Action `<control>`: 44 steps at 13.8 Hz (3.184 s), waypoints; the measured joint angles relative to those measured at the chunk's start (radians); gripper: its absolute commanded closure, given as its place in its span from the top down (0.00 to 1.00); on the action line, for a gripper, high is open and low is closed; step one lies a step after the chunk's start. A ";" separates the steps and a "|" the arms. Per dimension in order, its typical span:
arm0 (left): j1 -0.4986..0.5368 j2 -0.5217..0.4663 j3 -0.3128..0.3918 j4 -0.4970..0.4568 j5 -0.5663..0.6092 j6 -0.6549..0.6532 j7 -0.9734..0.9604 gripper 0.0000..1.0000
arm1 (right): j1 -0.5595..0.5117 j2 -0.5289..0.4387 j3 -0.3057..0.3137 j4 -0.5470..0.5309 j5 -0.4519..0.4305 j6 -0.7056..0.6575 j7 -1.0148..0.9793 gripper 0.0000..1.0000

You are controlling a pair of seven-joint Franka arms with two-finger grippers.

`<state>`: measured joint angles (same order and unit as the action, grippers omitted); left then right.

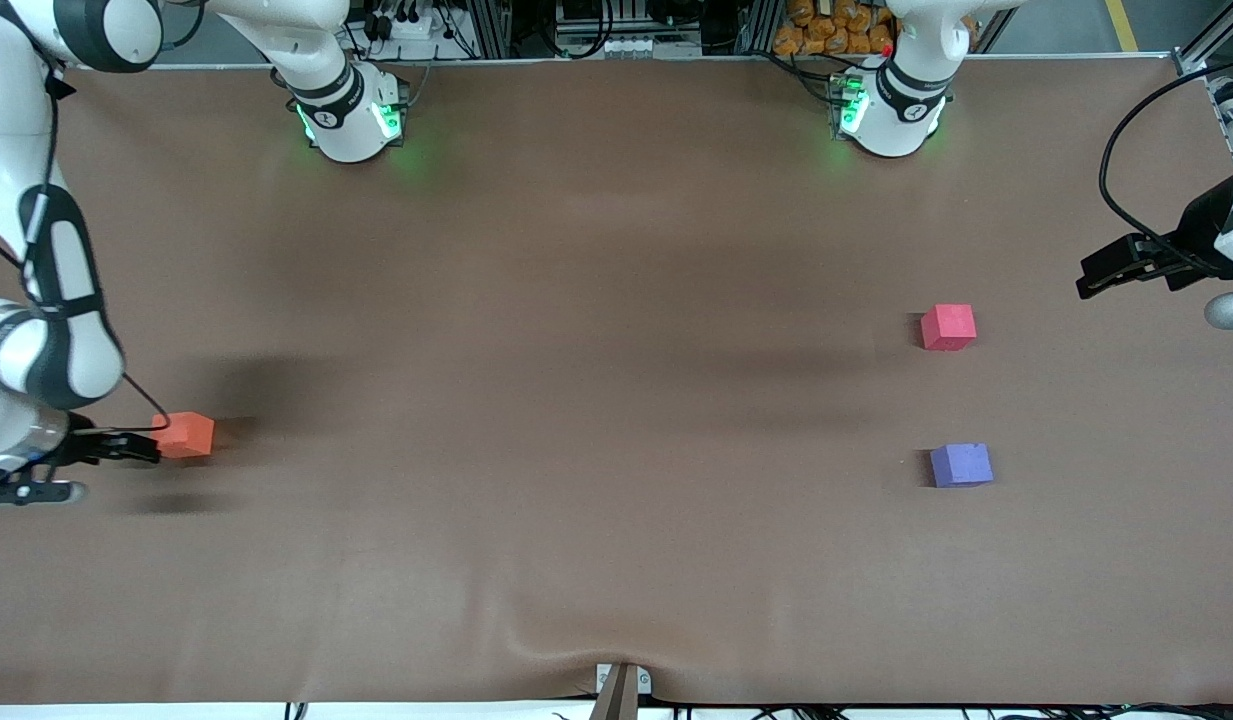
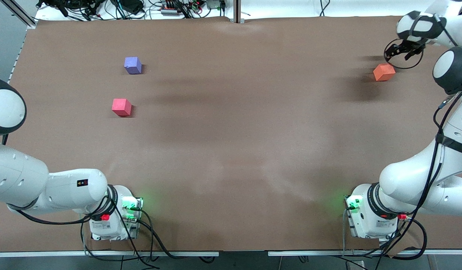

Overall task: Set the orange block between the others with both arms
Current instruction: 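Lower the open right gripper around the orange cube, then close the right gripper on the orange cube and lift it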

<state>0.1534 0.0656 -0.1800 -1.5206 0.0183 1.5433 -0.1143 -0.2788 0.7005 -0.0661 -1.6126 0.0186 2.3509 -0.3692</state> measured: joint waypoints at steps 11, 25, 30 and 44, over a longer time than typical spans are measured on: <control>0.003 -0.035 0.002 0.003 0.000 -0.042 -0.008 1.00 | 0.065 -0.023 0.004 0.034 -0.003 -0.089 -0.047 1.00; 0.001 -0.039 -0.004 0.012 0.000 -0.042 -0.010 1.00 | 0.046 -0.022 -0.007 -0.044 -0.054 -0.013 -0.074 1.00; 0.001 -0.039 -0.004 0.014 0.000 -0.042 -0.010 1.00 | 0.059 -0.025 -0.005 -0.043 -0.054 -0.013 -0.035 1.00; 0.001 -0.039 -0.003 0.017 0.000 -0.042 -0.010 1.00 | 0.081 -0.036 -0.015 -0.010 -0.059 -0.151 0.024 1.00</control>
<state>0.1548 0.0266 -0.1833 -1.5039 0.0183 1.5013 -0.1246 -0.1976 0.6646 -0.0814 -1.6227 -0.0400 2.1994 -0.3448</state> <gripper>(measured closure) 0.000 0.000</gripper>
